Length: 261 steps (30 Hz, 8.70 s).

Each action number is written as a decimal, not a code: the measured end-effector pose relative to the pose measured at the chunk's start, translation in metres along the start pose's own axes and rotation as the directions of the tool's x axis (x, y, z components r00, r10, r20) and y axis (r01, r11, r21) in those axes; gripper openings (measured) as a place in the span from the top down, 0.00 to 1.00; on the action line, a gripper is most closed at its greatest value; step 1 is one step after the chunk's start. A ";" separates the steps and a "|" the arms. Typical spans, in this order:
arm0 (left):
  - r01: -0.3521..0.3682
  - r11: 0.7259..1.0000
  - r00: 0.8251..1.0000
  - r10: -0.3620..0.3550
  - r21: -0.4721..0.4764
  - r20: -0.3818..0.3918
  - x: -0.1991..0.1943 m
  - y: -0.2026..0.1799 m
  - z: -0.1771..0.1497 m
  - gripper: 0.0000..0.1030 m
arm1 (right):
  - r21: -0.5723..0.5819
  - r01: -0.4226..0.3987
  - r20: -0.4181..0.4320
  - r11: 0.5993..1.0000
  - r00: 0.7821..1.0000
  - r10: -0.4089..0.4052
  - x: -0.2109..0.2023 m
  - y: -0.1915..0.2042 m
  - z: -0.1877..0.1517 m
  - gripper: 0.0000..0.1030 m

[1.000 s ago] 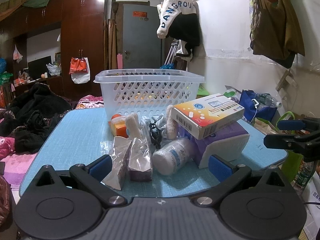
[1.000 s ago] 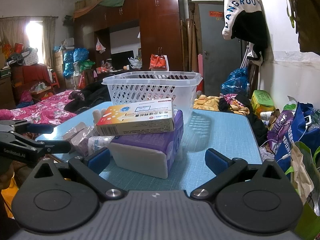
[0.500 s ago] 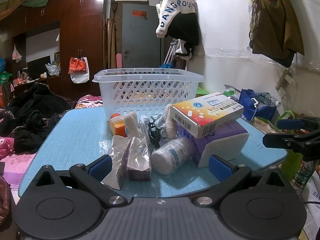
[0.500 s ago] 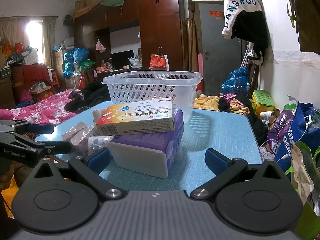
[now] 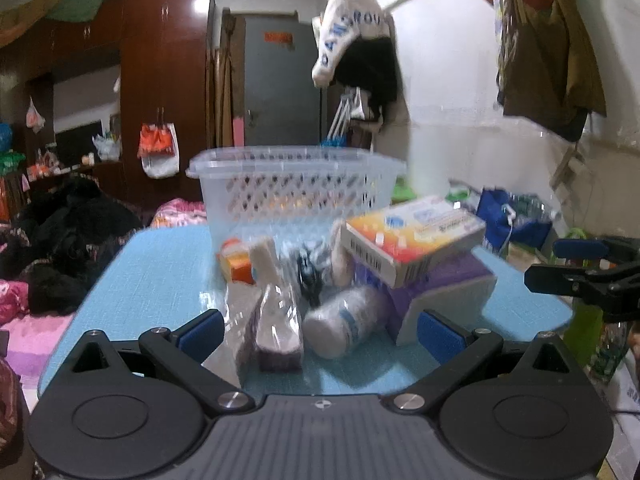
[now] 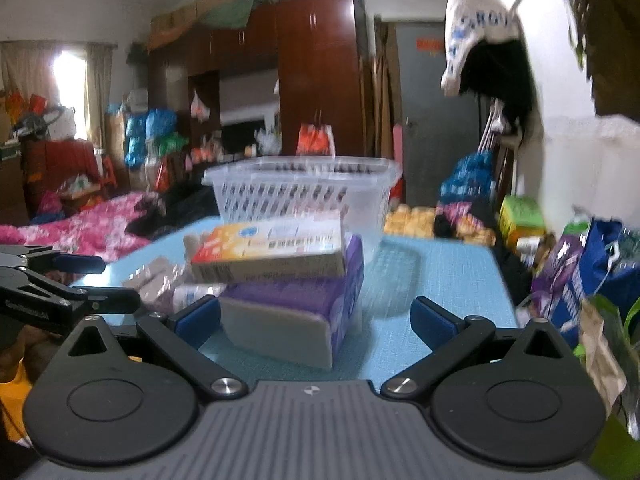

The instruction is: Organize objects

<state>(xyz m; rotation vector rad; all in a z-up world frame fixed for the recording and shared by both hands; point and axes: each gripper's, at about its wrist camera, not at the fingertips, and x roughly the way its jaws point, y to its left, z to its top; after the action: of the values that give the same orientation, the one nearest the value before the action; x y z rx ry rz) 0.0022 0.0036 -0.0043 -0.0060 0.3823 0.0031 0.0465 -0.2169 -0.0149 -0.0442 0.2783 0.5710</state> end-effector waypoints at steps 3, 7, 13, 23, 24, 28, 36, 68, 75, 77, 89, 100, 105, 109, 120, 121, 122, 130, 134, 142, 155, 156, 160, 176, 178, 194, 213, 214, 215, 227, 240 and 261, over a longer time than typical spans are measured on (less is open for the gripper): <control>-0.002 1.000 0.997 0.002 -0.004 0.080 -0.009 0.003 0.001 0.00 | 0.004 -0.005 0.042 1.000 0.999 0.005 -0.001 -0.004 0.001 0.00; -0.070 0.996 0.971 0.055 0.055 0.231 -0.013 0.003 0.003 0.00 | 0.012 0.033 0.100 0.999 0.994 -0.034 0.002 -0.014 0.002 0.00; 0.000 0.998 0.985 -0.012 0.070 0.170 0.021 0.004 0.004 0.00 | 0.039 -0.028 0.103 0.999 0.994 0.024 0.022 -0.034 0.001 0.00; 0.222 0.971 0.958 -0.234 0.089 0.167 0.050 0.010 0.003 0.21 | -0.090 -0.176 0.100 0.980 0.978 0.185 0.047 -0.037 -0.004 0.20; 0.226 0.969 0.957 -0.239 0.098 0.166 0.053 0.008 0.002 0.22 | -0.094 -0.189 0.097 0.978 0.975 0.197 0.049 -0.038 -0.005 0.26; 0.239 0.961 0.951 -0.261 0.141 0.165 0.060 -0.001 -0.001 0.25 | -0.128 -0.213 0.076 0.969 0.972 0.224 0.056 -0.041 -0.007 0.30; 0.277 0.947 0.941 -0.302 0.165 0.151 0.067 -0.008 -0.003 0.42 | -0.164 -0.259 0.075 0.952 0.959 0.274 0.059 -0.041 -0.007 0.48; 0.242 0.936 0.921 -0.305 0.255 0.244 0.046 0.009 0.013 0.52 | -0.276 -0.176 0.173 0.945 0.958 0.229 0.049 -0.017 0.019 0.60; 0.207 0.938 0.925 -0.280 0.278 0.258 0.059 0.025 0.060 0.53 | -0.293 -0.164 0.186 0.942 0.957 0.224 0.078 -0.012 0.053 0.60; 0.194 0.939 0.931 -0.267 0.285 0.248 0.068 0.029 0.076 0.53 | -0.304 -0.151 0.181 0.941 0.960 0.212 0.088 -0.010 0.060 0.60; 0.180 0.947 0.963 -0.225 0.267 0.147 0.150 0.057 0.163 0.53 | -0.254 -0.137 0.066 0.957 0.985 0.158 0.157 -0.017 0.093 0.60; 0.086 0.971 0.981 -0.121 0.222 0.152 0.172 0.074 0.150 0.15 | -0.219 -0.005 0.069 0.976 0.997 0.021 0.137 -0.017 0.066 0.00; 0.086 0.980 0.965 -0.127 0.178 0.231 0.114 0.081 0.116 0.05 | -0.037 -0.052 0.120 0.998 0.991 0.056 0.066 -0.027 0.035 0.00; 0.093 0.982 0.966 -0.129 0.165 0.225 0.075 0.077 0.063 0.05 | 0.103 -0.114 0.114 0.988 0.988 0.102 0.020 -0.033 -0.010 0.00; 0.060 0.993 0.964 -0.084 0.102 0.252 0.026 0.085 -0.010 0.05 | -0.114 -0.234 0.139 0.965 0.958 0.249 -0.025 0.055 -0.055 0.00; 0.065 0.994 0.965 -0.086 0.091 0.250 0.024 0.086 -0.012 0.05 | -0.132 -0.251 0.140 0.959 0.953 0.269 -0.024 0.061 -0.057 0.00; 0.069 0.994 0.965 -0.089 0.089 0.248 0.023 0.086 -0.015 0.05 | -0.140 -0.273 0.132 0.952 0.948 0.291 -0.022 0.066 -0.060 0.00; 0.072 0.988 0.973 -0.100 0.140 0.206 0.023 0.081 -0.041 0.07 | -0.091 -0.320 0.012 0.943 0.946 0.323 0.026 0.081 -0.072 0.17; 0.079 0.985 0.980 -0.105 0.156 0.168 0.031 0.081 -0.048 0.08 | -0.055 -0.240 -0.018 0.969 0.971 0.239 0.030 0.073 -0.084 0.32; 0.082 0.982 0.989 -0.102 0.172 0.110 0.045 0.082 -0.056 0.11 | -0.050 -0.169 0.014 0.984 0.985 0.170 0.030 0.065 -0.083 0.19; 0.074 0.987 0.993 -0.087 0.141 0.086 0.060 0.082 -0.059 0.37 | -0.069 -0.150 0.008 0.986 0.989 0.151 0.053 0.082 -0.075 0.21; 0.070 0.987 0.993 -0.083 0.144 0.088 0.061 0.081 -0.059 0.37 | -0.079 -0.139 0.006 0.987 0.990 0.140 0.053 0.085 -0.075 0.20; 0.077 0.987 0.991 -0.091 0.144 0.095 0.061 0.079 -0.060 0.55 | -0.067 -0.138 0.020 0.988 0.990 0.139 0.050 0.085 -0.077 0.28; 0.023 0.995 0.976 -0.044 0.100 0.212 0.034 0.098 -0.042 0.58 | -0.059 -0.172 0.174 0.983 0.968 0.179 0.009 0.078 -0.056 0.29; 0.004 0.995 0.975 -0.026 0.096 0.222 0.033 0.099 -0.041 0.58 | -0.050 -0.162 0.187 0.986 0.968 0.168 0.006 0.073 -0.053 0.29; 0.099 0.990 0.949 -0.126 0.103 0.290 0.048 0.089 0.048 0.58 | -0.083 -0.104 0.182 0.991 0.976 0.118 0.036 0.031 0.040 0.29; 0.072 0.996 0.995 -0.068 0.043 -0.077 0.211 0.078 0.151 0.58 | 0.043 -0.002 -0.160 0.999 0.987 0.009 0.178 -0.006 0.078 0.28; 0.071 0.997 0.994 -0.067 0.040 -0.083 0.213 0.079 0.150 0.58 | 0.035 0.002 -0.162 0.999 0.987 0.004 0.179 -0.005 0.079 0.28; 0.069 0.997 0.994 -0.066 0.038 -0.089 0.215 0.079 0.147 0.58 | 0.030 0.004 -0.165 1.000 0.986 0.001 0.180 -0.006 0.081 0.28; 0.001 0.999 0.997 -0.005 0.048 0.075 0.162 0.077 0.126 0.11 | 0.184 0.008 -0.058 0.983 0.998 0.003 0.109 -0.011 0.076 0.00; 0.013 1.000 0.996 -0.015 0.027 0.083 0.106 0.081 0.034 0.13 | 0.030 -0.105 0.089 0.994 0.991 0.102 0.045 0.080 -0.043 0.12; 0.077 0.993 0.994 -0.083 0.087 0.066 0.114 0.070 0.018 0.43 | -0.035 0.012 0.001 0.999 1.000 -0.012 0.068 0.087 -0.037 0.52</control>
<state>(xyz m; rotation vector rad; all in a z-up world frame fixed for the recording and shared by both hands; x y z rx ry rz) 0.1143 0.0738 -0.0303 0.0623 0.3119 -0.0919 0.0450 -0.1118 -0.0655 -0.0793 0.2672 0.5641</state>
